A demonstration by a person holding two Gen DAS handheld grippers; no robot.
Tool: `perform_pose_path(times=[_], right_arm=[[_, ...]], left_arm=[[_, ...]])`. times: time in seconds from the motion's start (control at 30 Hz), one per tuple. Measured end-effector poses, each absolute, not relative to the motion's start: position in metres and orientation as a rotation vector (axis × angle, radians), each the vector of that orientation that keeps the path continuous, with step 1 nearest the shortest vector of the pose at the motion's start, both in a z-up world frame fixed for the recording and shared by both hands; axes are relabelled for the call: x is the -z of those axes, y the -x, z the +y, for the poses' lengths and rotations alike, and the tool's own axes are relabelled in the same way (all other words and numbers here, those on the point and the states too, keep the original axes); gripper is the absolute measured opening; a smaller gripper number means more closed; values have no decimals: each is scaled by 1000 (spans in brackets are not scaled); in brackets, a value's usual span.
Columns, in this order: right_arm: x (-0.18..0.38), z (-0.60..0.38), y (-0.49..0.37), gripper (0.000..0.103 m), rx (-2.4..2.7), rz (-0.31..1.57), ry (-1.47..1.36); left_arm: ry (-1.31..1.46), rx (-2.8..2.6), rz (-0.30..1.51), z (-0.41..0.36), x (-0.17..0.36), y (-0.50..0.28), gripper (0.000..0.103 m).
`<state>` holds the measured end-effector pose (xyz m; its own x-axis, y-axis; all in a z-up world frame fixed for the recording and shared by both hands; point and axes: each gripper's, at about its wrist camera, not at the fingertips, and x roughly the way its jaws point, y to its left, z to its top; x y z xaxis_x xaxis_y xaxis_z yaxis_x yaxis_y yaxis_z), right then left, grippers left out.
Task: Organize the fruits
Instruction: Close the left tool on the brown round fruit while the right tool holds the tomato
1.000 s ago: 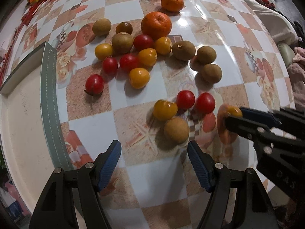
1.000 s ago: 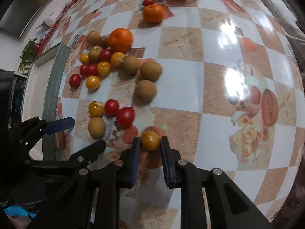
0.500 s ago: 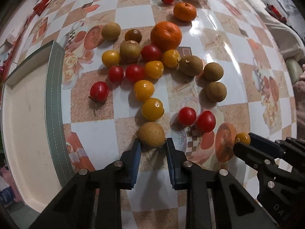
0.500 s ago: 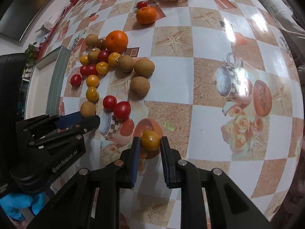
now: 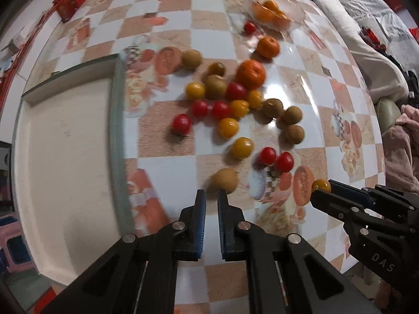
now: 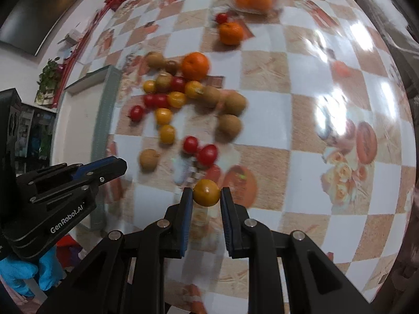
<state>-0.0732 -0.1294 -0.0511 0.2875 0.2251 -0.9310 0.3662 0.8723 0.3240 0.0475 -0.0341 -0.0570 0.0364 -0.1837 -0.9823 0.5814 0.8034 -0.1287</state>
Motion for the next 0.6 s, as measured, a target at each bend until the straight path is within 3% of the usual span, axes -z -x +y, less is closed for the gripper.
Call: perform_pose_path(times=[0.27, 0.3, 0.33, 0.37, 0.6], right_arm=[[47, -111, 57, 23, 74, 1322, -543], [48, -111, 57, 23, 78, 1328, -546], [49, -113, 59, 23, 84, 1335, -552], [50, -115, 60, 23, 90, 1339, -556], [60, -138, 79, 23, 145, 1352, -588]], left_arm=[[-327, 634, 1425, -14, 63, -48, 16], [-332, 655, 1433, -16, 62, -47, 38], [-351, 671, 1424, -21, 64, -43, 74], [-364, 670, 1397, -23, 63, -41, 82], [-457, 672, 1386, -42, 84, -32, 83]])
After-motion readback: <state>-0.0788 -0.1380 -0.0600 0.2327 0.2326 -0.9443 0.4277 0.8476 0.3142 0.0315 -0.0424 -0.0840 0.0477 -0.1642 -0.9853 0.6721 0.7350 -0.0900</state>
